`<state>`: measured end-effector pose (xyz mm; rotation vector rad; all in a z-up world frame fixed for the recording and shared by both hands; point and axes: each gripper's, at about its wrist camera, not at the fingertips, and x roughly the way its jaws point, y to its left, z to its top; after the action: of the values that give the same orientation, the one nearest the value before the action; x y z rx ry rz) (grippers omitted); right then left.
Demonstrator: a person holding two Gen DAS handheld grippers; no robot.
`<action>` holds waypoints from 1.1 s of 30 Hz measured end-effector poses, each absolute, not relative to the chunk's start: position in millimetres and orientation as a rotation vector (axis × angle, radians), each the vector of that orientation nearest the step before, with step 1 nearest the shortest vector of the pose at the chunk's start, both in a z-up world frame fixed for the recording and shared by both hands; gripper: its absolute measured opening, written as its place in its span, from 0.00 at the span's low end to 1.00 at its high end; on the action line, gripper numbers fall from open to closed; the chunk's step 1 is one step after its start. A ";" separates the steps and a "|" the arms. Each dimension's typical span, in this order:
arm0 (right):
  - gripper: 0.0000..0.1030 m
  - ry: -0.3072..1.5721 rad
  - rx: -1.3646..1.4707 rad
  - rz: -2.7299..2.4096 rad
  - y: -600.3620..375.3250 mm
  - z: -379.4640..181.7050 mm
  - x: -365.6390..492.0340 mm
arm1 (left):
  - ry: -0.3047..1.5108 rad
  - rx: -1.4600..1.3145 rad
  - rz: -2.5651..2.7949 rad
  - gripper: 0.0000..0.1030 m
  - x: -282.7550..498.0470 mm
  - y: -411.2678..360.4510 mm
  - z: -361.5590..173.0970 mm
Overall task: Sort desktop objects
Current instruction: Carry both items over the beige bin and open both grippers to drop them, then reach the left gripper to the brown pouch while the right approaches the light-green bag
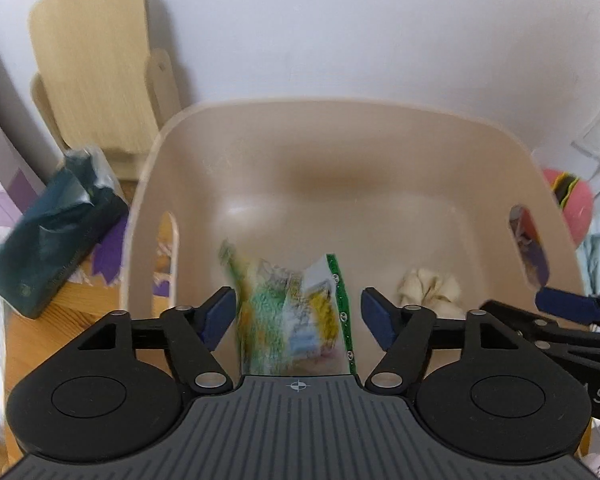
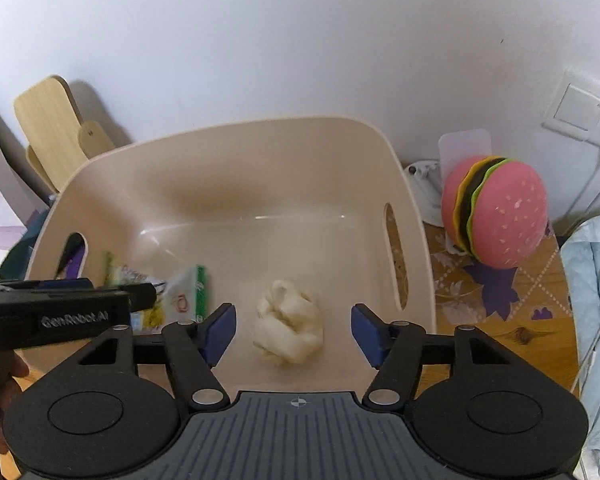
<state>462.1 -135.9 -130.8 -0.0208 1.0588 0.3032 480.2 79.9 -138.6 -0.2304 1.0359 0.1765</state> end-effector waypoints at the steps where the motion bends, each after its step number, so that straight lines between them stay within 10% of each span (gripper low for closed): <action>1: 0.68 1.050 -0.017 0.302 -138.5 -126.2 458.2 | 1.018 -0.227 0.179 0.72 476.4 81.9 -132.7; 21: 0.99 0.861 -0.164 0.466 -140.9 -51.4 335.3 | 0.941 -0.138 0.170 0.73 353.9 116.7 -75.6; 33: 1.00 0.916 -0.326 0.567 -128.9 -80.9 273.6 | 1.029 0.134 0.044 0.73 292.3 121.4 -118.8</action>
<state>273.6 -128.9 -80.9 -0.3262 0.9163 0.5674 292.3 121.4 -118.8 0.1336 1.0289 0.0438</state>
